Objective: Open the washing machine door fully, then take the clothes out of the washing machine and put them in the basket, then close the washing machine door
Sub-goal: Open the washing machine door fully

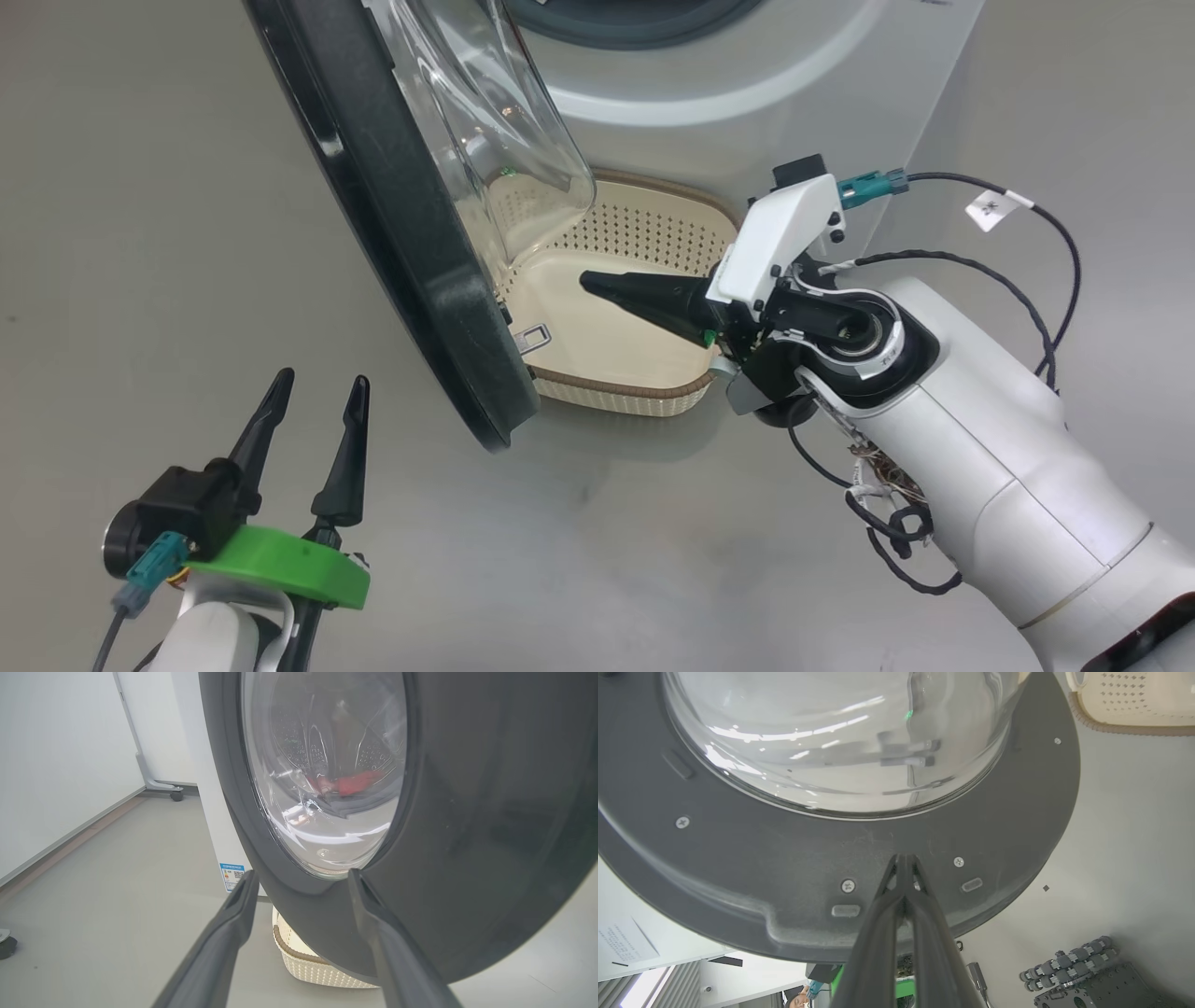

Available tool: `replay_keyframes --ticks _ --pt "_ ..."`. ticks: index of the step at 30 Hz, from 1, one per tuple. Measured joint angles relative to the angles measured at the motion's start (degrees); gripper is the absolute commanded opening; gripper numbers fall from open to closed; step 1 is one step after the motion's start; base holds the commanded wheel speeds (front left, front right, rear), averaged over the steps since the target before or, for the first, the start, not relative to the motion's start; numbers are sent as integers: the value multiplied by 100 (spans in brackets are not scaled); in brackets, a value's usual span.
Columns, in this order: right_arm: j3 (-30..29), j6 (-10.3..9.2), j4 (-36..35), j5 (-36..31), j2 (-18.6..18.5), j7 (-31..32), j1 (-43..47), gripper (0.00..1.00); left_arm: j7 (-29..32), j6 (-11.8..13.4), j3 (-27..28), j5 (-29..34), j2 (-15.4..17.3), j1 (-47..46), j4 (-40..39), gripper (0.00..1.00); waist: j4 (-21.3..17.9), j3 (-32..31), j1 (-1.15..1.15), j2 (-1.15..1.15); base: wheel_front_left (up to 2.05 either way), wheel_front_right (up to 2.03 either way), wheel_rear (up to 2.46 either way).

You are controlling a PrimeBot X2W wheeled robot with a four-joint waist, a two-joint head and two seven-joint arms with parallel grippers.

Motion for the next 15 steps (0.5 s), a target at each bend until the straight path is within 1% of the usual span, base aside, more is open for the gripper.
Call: replay_keyframes --ticks 3,5,8,12,15 --pt "52 143 -8 -311 -185 -241 7 0 0 0 69 7 27 63 14 100 -100 -96 0 0 0 0 0" --pt "77 190 -16 -492 -275 -405 31 0 0 0 136 26 51 91 22 100 -173 -166 0 0 0 0 0" --pt "152 334 -58 -790 -406 -679 155 0 0 0 194 101 146 124 59 100 -289 -281 0 0 0 0 0" --pt "391 541 -114 -1559 -724 -1193 282 0 0 0 291 170 243 174 77 100 -443 -460 0 0 0 0 0" --pt "489 641 -118 -2116 -1004 -1682 407 0 0 0 365 201 276 259 98 100 -562 -609 0 0 0 0 0"
